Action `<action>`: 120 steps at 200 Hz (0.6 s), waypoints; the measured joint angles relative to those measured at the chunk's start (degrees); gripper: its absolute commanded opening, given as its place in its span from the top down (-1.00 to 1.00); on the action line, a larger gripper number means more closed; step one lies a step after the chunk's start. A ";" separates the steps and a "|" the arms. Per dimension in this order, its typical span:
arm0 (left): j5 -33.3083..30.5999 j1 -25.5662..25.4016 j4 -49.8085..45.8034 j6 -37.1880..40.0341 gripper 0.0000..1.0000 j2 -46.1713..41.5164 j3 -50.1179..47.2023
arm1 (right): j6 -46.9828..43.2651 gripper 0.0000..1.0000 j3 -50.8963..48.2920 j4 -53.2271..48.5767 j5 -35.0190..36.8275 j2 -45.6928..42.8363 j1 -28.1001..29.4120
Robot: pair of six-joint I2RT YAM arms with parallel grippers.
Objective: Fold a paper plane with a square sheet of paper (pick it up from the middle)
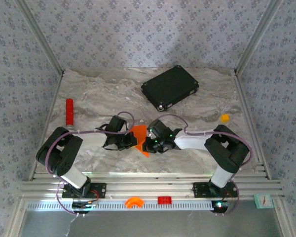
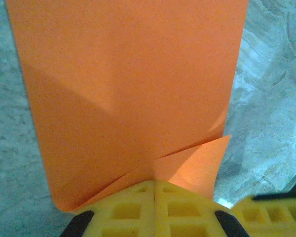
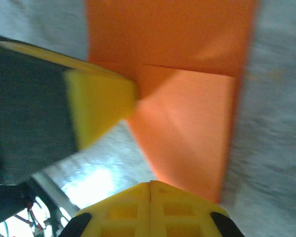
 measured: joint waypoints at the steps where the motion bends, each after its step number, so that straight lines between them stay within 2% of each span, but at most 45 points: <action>1: 0.02 0.00 0.02 0.00 0.98 0.00 0.00 | 0.00 0.92 0.13 0.00 0.00 0.02 0.04; 28: 0.04 0.00 0.33 -0.02 1.00 0.02 -0.15 | -0.26 0.92 3.34 0.50 -0.02 2.67 1.11; 62: 0.04 0.00 0.48 0.00 1.00 0.00 -0.26 | -0.13 0.92 1.42 0.87 -0.09 5.27 1.33; 120: 0.04 0.00 0.61 0.17 1.00 0.00 -0.31 | 0.92 0.89 -9.40 4.15 -0.70 -3.23 1.18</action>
